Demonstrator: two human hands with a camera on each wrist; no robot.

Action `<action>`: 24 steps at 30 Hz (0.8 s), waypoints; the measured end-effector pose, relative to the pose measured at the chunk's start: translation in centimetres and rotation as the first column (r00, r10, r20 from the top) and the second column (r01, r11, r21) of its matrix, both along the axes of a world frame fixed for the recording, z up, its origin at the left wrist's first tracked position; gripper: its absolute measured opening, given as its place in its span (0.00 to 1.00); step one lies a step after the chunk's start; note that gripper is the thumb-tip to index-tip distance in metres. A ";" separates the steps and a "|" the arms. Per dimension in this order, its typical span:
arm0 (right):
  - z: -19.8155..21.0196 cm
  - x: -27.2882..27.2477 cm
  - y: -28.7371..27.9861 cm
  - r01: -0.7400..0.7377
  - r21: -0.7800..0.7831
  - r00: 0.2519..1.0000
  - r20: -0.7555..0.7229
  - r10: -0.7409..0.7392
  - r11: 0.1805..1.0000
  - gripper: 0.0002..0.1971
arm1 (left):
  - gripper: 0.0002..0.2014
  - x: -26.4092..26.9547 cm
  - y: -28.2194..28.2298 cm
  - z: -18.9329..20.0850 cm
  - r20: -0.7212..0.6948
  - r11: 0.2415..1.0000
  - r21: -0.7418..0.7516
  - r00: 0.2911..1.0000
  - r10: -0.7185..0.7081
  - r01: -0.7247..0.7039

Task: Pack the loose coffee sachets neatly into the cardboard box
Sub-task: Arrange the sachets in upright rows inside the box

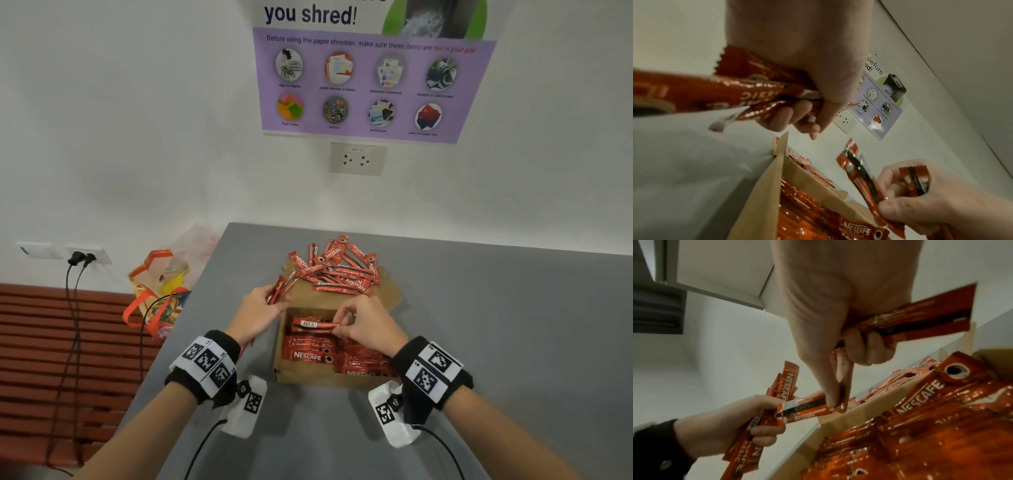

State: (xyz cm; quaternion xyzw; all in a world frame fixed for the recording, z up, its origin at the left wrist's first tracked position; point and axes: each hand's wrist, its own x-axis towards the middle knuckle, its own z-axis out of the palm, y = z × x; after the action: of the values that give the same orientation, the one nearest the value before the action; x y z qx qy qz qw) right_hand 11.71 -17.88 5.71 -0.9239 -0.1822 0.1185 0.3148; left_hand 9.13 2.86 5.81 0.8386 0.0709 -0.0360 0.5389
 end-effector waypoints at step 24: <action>0.3 0.3 1.7 -0.041 0.112 0.999 0.018 0.039 0.993 0.06 | 0.03 -0.8 -1.0 1.1 0.038 0.995 -0.094 0.999 -0.033 0.036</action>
State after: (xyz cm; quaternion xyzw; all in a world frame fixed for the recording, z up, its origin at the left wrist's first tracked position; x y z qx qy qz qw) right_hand 12.00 -16.20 6.03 -0.9018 -0.2095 0.1072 0.3624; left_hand 8.33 1.82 6.87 0.8138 0.0446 -0.0332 0.5785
